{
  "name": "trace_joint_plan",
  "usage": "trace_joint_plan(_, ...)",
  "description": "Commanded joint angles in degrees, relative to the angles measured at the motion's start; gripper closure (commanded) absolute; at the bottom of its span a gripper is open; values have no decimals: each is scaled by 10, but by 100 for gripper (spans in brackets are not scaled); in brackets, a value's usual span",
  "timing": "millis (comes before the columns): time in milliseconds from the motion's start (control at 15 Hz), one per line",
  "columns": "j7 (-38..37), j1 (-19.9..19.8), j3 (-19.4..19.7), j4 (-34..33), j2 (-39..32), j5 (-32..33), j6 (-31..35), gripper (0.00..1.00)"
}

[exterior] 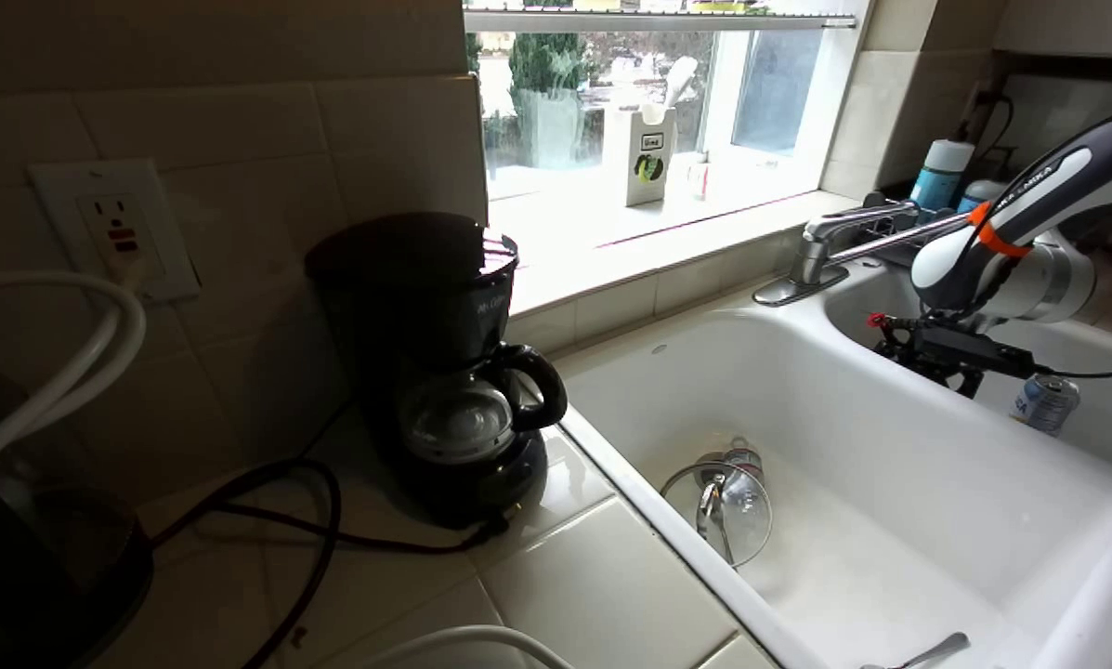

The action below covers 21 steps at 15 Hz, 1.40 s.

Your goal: Move the can to the sink on the left

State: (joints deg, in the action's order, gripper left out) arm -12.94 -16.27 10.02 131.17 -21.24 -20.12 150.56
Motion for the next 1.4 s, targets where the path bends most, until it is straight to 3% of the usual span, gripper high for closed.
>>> trace_joint_plan(0,26,-13,-12,-24,-22,-28,-15,0)
trace_joint_plan(600,38,-19,-31,-50,-49,-65,-8,0)
trace_joint_plan(733,39,-20,-33,-53,-54,-66,-7,26)
trace_joint_plan(1000,42,-22,-34,-57,-61,-67,-8,58)
trace_joint_plan(1133,45,-22,-34,-58,-61,-68,-7,69)
trace_joint_plan(1333,41,-19,-31,-56,-56,-63,-11,77)
